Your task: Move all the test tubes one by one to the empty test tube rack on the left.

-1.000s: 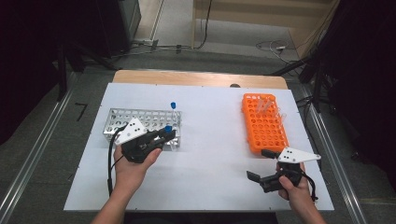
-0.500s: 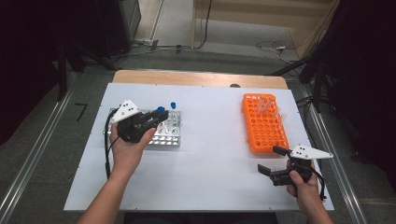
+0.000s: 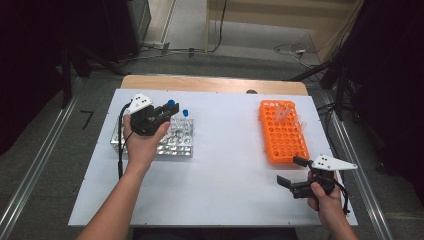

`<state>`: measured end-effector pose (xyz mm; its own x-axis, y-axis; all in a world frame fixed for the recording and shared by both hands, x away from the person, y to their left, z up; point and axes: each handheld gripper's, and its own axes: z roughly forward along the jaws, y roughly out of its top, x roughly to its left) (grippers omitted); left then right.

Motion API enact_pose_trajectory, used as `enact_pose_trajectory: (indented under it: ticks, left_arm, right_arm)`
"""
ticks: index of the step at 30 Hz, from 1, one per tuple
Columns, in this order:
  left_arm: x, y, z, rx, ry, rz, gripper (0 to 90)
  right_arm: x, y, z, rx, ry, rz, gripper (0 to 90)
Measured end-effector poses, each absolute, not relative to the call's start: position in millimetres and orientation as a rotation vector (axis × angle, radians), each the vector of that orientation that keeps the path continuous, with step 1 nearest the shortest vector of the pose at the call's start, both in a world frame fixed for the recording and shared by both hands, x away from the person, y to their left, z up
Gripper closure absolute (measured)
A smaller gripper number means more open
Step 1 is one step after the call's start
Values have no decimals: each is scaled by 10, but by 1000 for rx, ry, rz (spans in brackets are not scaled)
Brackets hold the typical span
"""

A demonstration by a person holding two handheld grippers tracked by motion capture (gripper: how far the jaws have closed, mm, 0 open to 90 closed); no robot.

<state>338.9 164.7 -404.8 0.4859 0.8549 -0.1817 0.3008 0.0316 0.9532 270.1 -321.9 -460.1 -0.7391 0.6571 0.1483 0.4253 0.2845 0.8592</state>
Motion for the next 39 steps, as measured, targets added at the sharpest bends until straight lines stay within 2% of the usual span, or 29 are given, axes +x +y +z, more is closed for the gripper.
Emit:
enact_pose_trajectory:
  ticks: [11,18,39]
  left_arm:
    - [3589,1605,-4128,1487,1122,623,770]
    - [3672,1551,-4203,1515,1144,627,770]
    - [3671,1484,-4357,1606,1167,627,760]
  right_arm:
    - [2704,-3236,-4600,1006,2311,1440,0]
    - [2714,-3246,-4610,1016,2312,1431,0]
    - [2726,-3236,-4641,1028,2321,1423,0]
